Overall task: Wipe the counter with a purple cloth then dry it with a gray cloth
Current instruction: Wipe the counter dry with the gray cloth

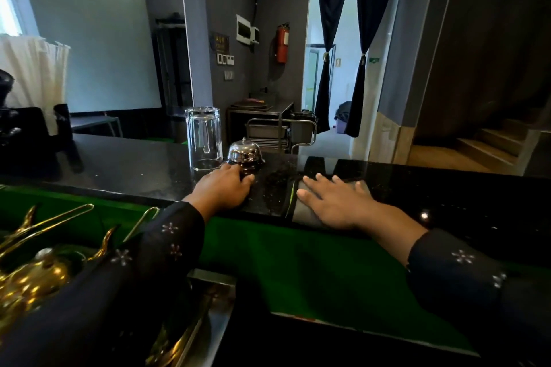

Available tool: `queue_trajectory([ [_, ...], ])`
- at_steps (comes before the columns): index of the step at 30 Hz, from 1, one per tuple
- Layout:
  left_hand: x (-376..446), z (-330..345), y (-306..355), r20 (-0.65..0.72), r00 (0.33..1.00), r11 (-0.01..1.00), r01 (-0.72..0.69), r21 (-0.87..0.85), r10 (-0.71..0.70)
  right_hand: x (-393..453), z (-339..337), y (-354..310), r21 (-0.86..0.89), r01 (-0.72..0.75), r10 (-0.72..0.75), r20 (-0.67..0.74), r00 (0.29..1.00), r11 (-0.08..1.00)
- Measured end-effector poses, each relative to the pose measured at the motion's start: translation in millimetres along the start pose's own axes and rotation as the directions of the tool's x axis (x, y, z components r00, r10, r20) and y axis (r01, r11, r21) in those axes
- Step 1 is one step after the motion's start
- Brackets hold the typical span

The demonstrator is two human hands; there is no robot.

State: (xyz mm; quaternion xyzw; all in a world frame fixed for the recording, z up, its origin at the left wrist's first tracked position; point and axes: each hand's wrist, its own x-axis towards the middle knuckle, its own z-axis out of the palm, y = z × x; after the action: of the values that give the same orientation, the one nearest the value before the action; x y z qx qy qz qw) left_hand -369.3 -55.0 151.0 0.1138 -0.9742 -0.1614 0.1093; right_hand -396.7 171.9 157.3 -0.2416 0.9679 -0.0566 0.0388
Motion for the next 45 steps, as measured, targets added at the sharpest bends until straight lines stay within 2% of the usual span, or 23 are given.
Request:
queue_trajectory([
  [6, 2, 9, -1, -0.071, 0.997, 1.0, 0.015, 0.027, -0.013, 59, -4, -16, -0.007, -0.131, 0.131, -0.033, 0.991, 0.991],
  [12, 10, 9, -8, -0.092, 0.995, 0.999, 0.043, 0.021, -0.04, 67, 1, -70, -0.043, -0.017, 0.016, -0.023, 1.0, 0.999],
  [15, 10, 10, -8, -0.08, 0.996, 0.999, 0.036, 0.006, -0.036, 62, 2, -63, -0.017, -0.003, 0.003, -0.001, 1.0, 1.0],
  [18, 4, 6, -8, -0.065, 0.998, 1.0, 0.022, -0.008, -0.022, 54, -1, -39, -0.072, 0.002, -0.002, 0.005, 1.0, 0.997],
  [20, 0, 5, -8, -0.065, 0.998, 1.0, 0.008, 0.004, -0.007, 47, -4, -3, -0.107, -0.057, 0.055, -0.015, 0.998, 0.993],
  [24, -3, 6, -5, -0.121, 0.992, 0.999, 0.041, -0.009, -0.042, 26, -15, 77, -0.094, -0.34, 0.339, -0.027, 0.94, 0.936],
  [26, -3, 7, -4, -0.142, 0.988, 0.998, 0.065, -0.023, -0.068, 19, -19, 88, -0.083, -0.429, 0.429, -0.016, 0.903, 0.9],
  [29, -3, 7, -1, -0.146, 0.986, 0.997, 0.078, -0.024, -0.08, 19, -22, 71, -0.04, -0.471, 0.471, -0.006, 0.882, 0.881],
  [31, -4, 6, -1, -0.148, 0.985, 0.996, 0.082, -0.031, -0.086, 23, -19, 44, -0.027, -0.428, 0.427, -0.024, 0.904, 0.903],
  [36, -10, -1, 1, -0.113, 0.991, 0.996, 0.073, -0.049, -0.078, 22, 0, -49, -0.026, -0.119, 0.119, -0.023, 0.993, 0.992],
  [39, -15, -5, 2, -0.105, 0.993, 0.997, 0.053, -0.064, -0.06, 7, 8, -56, -0.037, 0.003, -0.003, 0.002, 1.0, 0.999],
  [42, -18, -6, 5, -0.103, 0.993, 0.997, 0.05, -0.061, -0.056, -10, 7, -17, -0.063, 0.001, -0.002, -0.016, 1.0, 0.998],
  [45, -23, -4, 7, -0.17, 0.982, 0.994, 0.07, -0.089, -0.084, -16, -3, 32, -0.068, -0.123, 0.122, -0.012, 0.992, 0.99],
])
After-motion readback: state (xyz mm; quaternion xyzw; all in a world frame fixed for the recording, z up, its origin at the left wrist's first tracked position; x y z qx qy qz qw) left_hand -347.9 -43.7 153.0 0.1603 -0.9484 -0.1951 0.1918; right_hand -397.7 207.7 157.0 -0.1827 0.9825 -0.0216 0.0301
